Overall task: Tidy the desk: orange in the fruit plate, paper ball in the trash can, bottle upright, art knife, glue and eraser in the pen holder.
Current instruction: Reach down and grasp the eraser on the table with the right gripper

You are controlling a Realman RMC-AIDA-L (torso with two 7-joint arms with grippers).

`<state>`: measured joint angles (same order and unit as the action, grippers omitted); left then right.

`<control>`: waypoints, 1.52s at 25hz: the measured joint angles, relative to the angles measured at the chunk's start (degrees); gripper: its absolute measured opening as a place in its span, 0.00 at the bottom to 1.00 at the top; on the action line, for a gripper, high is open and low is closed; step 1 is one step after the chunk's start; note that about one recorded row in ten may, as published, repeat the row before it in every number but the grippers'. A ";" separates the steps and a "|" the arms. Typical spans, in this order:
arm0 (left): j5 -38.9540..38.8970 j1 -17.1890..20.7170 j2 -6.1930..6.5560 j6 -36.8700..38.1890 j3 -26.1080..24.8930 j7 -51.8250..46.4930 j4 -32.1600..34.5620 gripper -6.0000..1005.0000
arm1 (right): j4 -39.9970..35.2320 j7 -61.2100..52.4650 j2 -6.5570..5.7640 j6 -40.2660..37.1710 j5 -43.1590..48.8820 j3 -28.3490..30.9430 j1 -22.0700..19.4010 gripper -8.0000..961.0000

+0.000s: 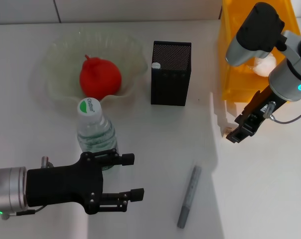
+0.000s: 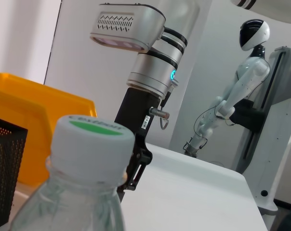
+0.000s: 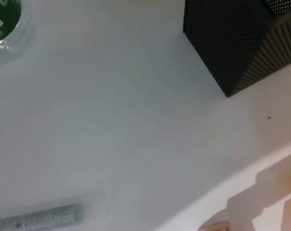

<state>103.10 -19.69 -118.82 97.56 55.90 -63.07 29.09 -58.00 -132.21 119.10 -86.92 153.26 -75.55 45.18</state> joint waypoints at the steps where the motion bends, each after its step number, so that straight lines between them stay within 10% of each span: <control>1: 0.00 -0.01 0.00 0.00 0.00 0.01 0.00 0.81 | 0.60 0.33 0.00 0.28 0.02 -0.25 0.38 0.56; 38: 0.00 -0.62 0.00 -0.53 -0.06 -0.26 -0.18 0.81 | 9.48 4.68 -0.01 5.10 0.92 -2.59 4.57 0.37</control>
<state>103.09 -20.31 -118.83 97.03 55.85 -63.33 28.91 -48.52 -127.53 119.09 -81.82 154.18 -78.14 49.75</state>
